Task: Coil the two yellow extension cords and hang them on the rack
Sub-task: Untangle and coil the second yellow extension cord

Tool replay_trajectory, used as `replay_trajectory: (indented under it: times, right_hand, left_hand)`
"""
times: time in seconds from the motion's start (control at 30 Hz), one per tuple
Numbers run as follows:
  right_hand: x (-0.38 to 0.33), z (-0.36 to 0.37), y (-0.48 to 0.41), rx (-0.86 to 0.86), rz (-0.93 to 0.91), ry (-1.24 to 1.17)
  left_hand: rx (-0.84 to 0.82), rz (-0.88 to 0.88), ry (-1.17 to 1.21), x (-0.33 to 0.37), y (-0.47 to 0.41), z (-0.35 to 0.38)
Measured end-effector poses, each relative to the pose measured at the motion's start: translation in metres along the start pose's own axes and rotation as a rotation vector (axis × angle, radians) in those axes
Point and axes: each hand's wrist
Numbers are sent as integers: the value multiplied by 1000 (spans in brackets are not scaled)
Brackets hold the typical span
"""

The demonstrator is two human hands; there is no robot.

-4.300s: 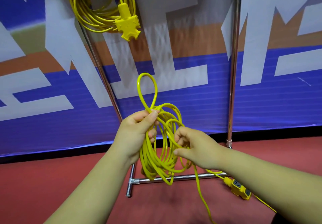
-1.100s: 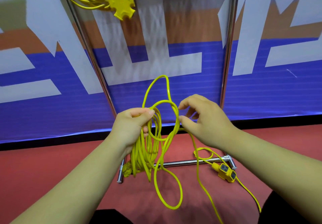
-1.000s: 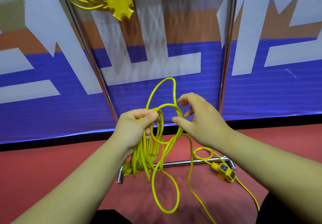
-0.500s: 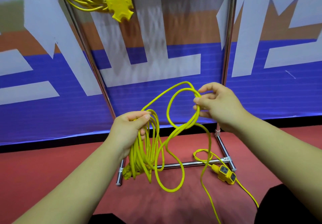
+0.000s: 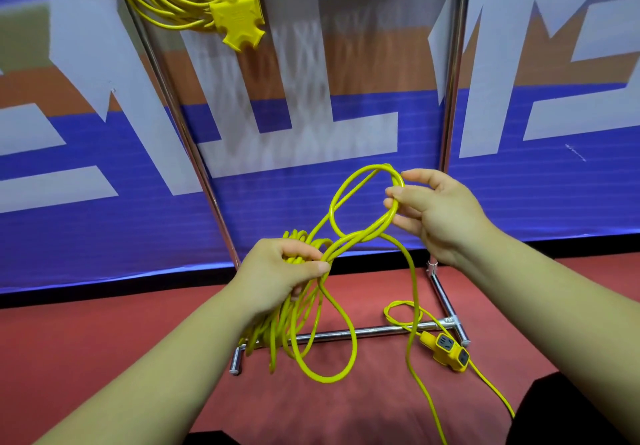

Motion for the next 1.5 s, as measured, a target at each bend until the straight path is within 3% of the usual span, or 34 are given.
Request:
replay_trajectory:
  times: [0.17, 0.43, 0.53, 0.73, 0.83, 1.0, 1.2, 1.33, 1.5]
  right_hand:
    - [-3, 0, 4, -90, -15, 82]
    - [3, 3, 18, -476, 57, 444]
    - [8, 2, 19, -476, -24, 636]
    - [6, 3, 19, -516, 35, 504]
    - [7, 7, 20, -455, -61, 515]
    - [5, 5, 18, -439, -236, 932]
    - [8, 8, 19, -572, -304, 1541]
    - [11, 21, 22, -608, -366, 1735]
    - [15, 29, 23, -649, -386, 1787]
  left_hand:
    - [40, 30, -50, 3, 0, 2]
    - [96, 7, 132, 2, -3, 7]
    - [109, 13, 179, 5, -3, 11]
    - [136, 21, 228, 7, -3, 12]
    - [128, 11, 228, 9, -2, 14]
    - [234, 3, 378, 13, -3, 8]
    - [264, 15, 453, 14, -4, -3]
    - [239, 21, 410, 18, -2, -4]
    - [182, 103, 290, 26, 6, -2]
Point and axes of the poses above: each hand's wrist, its own y-axis away from the middle knuckle, its own z-axis out of the palm, x = y × z, and after that the axes turned 8 degrees about -x, right-handed
